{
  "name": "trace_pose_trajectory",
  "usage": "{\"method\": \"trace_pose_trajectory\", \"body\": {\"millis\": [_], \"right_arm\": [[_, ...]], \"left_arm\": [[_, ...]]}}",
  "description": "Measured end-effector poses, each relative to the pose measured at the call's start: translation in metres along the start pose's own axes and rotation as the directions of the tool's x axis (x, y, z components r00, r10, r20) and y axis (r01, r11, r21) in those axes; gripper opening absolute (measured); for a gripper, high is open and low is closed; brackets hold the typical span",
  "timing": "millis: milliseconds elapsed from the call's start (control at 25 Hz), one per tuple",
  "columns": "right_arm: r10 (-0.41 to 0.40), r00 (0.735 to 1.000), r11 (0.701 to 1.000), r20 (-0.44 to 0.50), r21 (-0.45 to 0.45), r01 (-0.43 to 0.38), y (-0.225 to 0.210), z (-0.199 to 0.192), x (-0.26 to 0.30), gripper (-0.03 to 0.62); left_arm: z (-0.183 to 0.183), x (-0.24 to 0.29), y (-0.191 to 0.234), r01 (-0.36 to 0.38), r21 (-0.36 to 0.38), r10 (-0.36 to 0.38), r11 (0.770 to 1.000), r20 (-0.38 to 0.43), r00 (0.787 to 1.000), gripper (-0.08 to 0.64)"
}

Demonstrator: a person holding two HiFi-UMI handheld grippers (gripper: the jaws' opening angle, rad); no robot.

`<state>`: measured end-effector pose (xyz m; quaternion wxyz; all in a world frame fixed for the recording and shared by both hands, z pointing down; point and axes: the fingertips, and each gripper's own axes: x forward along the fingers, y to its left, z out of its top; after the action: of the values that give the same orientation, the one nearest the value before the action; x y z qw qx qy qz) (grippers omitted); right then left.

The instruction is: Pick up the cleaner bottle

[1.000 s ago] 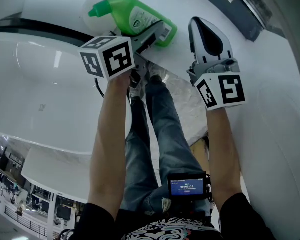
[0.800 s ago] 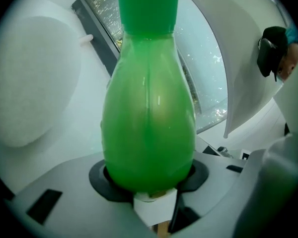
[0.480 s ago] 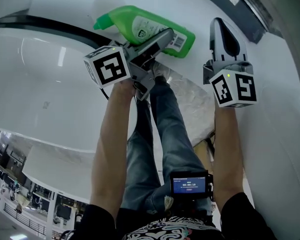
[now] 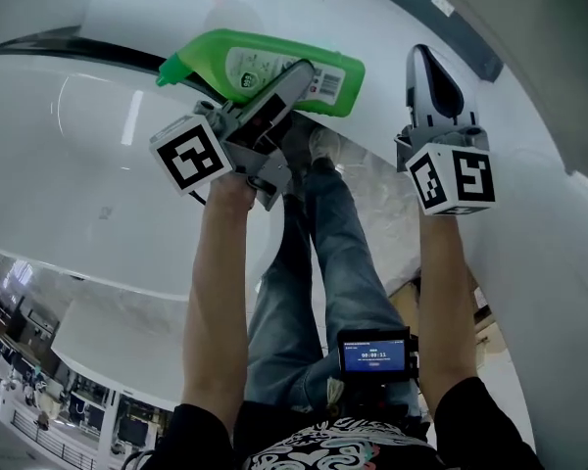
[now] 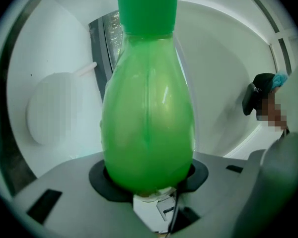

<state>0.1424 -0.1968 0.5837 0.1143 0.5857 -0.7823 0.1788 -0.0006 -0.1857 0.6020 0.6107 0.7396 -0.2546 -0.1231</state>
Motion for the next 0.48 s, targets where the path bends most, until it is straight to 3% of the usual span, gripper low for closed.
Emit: {"method": "trace_pose_trajectory", "body": {"millis": [120, 280, 480], "right_arm": [[-0.001, 1.0, 1.0, 0.01, -0.013, 0.001, 0.028, 0.036, -0.029, 0.028], [0.011, 1.0, 1.0, 0.005, -0.025, -0.011, 0.031, 0.029, -0.035, 0.026], [0.022, 0.999, 0.997, 0.026, -0.076, -0.02, 0.058, 0.088, -0.087, 0.028]], "left_arm": [[0.012, -0.029, -0.046, 0.02, 0.008, -0.02, 1.0, 0.02, 1.0, 0.199], [0.012, -0.031, -0.043, 0.034, 0.013, -0.034, 0.999, 0.028, 0.999, 0.198], [0.015, -0.064, -0.114, 0.054, 0.004, -0.054, 0.999, 0.031, 0.998, 0.198]]}}
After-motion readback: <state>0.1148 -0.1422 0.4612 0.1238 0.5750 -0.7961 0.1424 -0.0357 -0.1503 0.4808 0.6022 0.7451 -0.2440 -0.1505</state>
